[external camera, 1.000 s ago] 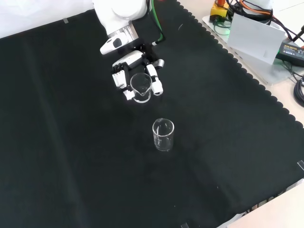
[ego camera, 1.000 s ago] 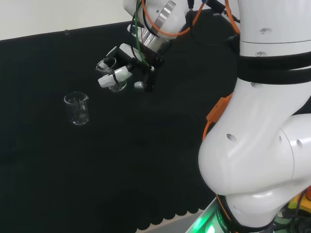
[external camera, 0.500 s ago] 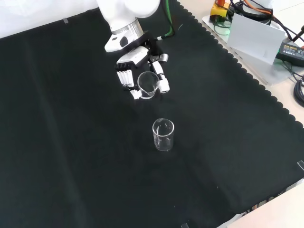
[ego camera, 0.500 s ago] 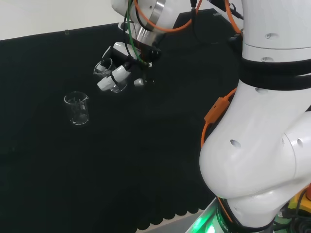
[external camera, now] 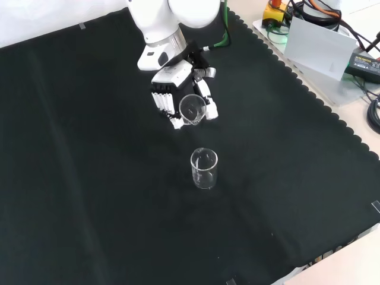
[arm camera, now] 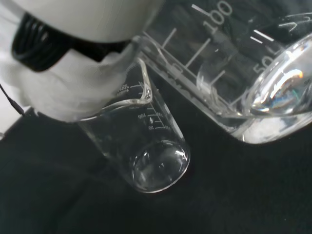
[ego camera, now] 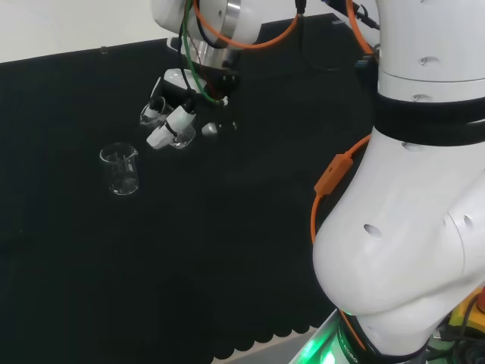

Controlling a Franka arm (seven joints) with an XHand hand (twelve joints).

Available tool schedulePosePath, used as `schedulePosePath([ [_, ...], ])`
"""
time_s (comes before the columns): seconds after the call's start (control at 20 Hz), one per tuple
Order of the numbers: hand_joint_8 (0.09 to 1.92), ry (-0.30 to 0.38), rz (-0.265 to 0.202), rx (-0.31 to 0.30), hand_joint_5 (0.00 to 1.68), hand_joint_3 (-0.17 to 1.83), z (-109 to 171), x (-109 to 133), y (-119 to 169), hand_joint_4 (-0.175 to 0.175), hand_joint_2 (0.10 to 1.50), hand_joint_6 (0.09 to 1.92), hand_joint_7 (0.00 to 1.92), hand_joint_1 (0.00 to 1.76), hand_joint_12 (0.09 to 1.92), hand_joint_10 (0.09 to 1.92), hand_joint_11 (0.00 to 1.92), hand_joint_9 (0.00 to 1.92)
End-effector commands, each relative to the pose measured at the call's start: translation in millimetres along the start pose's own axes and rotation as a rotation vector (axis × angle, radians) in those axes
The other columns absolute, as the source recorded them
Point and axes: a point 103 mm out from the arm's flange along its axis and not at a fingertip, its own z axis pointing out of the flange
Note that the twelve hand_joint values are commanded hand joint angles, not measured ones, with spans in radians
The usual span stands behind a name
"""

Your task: Pour the water from the handheld beaker into the one on the table.

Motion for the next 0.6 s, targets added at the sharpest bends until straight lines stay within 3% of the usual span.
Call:
schedulePosePath([
  [0.05,0.24,-0.055,-0.006,0.043,1.56,0.64,1.7,13.1,9.7,-0.093,0.59,0.09,1.81,1.22,0.73,0.17,1.44,1.72],
  [0.6,0.24,-0.181,0.010,0.138,1.56,0.64,7.0,22.2,17.1,-0.093,0.59,0.09,1.81,1.22,0.74,0.17,1.45,1.72],
])
